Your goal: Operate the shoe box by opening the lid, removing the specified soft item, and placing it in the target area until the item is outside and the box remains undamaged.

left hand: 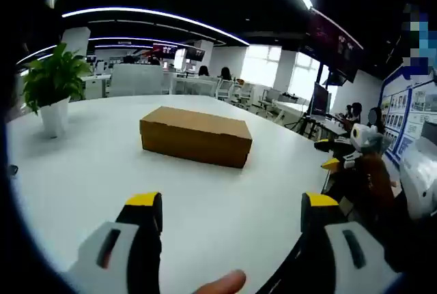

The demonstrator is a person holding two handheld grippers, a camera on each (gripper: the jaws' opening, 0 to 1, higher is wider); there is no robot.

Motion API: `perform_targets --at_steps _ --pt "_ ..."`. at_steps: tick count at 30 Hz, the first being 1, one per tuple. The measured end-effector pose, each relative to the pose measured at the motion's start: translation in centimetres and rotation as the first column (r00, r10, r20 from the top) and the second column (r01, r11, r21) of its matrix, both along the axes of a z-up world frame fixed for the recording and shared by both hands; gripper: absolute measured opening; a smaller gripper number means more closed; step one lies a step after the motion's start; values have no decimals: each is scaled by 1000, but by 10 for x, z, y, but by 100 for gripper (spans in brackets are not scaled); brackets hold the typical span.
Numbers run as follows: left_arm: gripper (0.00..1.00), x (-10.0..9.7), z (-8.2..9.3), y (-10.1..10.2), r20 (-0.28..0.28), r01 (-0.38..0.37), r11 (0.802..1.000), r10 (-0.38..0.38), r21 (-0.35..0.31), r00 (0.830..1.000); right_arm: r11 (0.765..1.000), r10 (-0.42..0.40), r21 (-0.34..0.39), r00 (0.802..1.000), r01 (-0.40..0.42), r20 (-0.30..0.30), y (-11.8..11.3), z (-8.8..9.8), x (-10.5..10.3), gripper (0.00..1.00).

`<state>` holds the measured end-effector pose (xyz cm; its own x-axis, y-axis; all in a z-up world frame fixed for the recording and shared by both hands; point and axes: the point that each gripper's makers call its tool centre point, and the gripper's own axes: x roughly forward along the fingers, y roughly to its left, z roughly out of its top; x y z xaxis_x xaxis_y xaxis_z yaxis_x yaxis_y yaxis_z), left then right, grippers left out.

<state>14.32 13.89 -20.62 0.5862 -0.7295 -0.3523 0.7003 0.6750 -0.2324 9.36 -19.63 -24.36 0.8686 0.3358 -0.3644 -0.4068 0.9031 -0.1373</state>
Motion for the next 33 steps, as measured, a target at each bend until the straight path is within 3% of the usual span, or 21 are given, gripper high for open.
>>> perform_targets --at_steps 4,8,11,19,33 --pt "86 12 5 6 -14 -16 1000 16 8 1000 1000 1 10 1000 -1 -19 4 8 12 79" --pt "86 16 5 14 -12 -34 998 35 46 999 998 -18 63 996 23 -82 5 11 13 78" --pt "84 20 7 18 -19 -48 998 48 35 999 998 -23 61 994 30 -110 4 10 14 73" --pt "83 19 12 21 -16 -62 998 62 20 998 995 -43 82 994 51 -97 2 24 19 76" --pt "83 48 19 20 -22 -18 999 19 43 1000 991 -71 99 987 86 -147 6 21 33 74"
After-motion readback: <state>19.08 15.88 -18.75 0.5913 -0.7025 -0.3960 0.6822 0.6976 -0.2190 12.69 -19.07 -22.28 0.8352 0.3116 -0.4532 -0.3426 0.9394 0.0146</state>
